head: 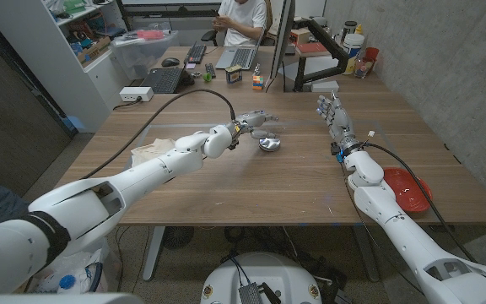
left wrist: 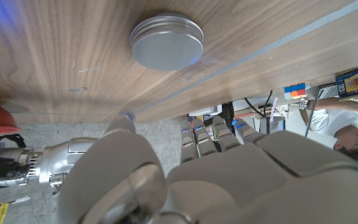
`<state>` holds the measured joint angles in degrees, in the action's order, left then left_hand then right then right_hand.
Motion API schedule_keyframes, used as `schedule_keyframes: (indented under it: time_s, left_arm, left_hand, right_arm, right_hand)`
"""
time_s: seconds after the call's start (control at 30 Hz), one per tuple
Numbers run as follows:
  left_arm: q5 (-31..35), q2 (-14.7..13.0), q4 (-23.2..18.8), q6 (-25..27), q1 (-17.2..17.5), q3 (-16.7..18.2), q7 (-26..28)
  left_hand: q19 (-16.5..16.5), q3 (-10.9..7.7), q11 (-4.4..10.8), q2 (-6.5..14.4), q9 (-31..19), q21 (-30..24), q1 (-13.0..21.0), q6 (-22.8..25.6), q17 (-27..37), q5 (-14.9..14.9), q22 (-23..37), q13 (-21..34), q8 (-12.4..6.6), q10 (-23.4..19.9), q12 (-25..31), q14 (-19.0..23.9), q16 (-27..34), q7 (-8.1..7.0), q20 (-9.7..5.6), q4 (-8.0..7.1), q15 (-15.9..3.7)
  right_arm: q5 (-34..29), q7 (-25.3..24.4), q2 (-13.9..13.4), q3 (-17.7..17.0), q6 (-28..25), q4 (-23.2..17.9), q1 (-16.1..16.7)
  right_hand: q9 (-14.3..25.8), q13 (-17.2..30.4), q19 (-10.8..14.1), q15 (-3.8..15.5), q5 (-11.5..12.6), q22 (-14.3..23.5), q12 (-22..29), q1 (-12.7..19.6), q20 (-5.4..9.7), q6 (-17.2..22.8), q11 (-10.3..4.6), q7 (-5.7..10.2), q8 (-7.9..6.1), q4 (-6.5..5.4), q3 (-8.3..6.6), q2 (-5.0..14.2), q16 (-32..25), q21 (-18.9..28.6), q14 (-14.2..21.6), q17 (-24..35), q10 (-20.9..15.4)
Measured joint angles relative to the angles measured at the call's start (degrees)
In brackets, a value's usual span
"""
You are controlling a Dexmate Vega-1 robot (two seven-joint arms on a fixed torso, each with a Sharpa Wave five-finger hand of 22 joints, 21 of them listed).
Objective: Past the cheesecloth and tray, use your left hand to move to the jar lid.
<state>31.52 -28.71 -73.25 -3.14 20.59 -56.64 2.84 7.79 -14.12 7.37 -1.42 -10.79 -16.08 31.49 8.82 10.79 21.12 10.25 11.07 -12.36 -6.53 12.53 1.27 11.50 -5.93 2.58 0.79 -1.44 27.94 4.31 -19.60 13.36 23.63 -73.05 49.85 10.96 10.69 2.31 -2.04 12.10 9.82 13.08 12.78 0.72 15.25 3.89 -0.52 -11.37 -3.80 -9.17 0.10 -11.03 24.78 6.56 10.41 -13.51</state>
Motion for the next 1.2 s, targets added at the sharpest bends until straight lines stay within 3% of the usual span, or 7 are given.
schedule_keyframes:
  time_s: [0.43,1.2]
  left_arm:
    - [-0.6,0.6,2.4,-1.7,-0.6,-0.5,0.4]
    - [-1.1,0.2,2.6,-2.2,-0.5,-0.5,0.6]
  left_hand:
    - [0.0,0.23,0.00,0.0,0.0,0.0,0.0,0.4,0.0,0.0,0.0,0.0,0.00,0.0,0.0,0.0,0.0,-0.01,0.00,0.23,0.00]
    - [-0.2,0.47,-0.02,0.0,0.0,0.0,0.0,0.6,0.0,0.0,0.3,0.0,0.00,-0.6,0.0,0.3,0.0,-0.22,-0.22,-0.01,-0.32]
  right_arm:
    - [-0.2,-0.5,0.1,0.2,-0.3,0.0,0.1]
    - [-0.6,-0.3,0.8,1.2,-0.5,1.5,-1.6]
  right_hand:
    - [0.0,0.0,0.0,0.00,0.0,0.2,-0.4,0.0,0.00,0.0,0.00,0.00,0.00,0.07,0.07,0.00,0.0,-0.2,0.0,0.0,0.0]
    - [0.0,0.0,0.0,0.00,0.0,0.2,-0.4,0.0,0.00,0.0,0.00,0.00,0.00,0.07,0.07,0.00,0.0,-0.6,0.0,0.0,0.0]
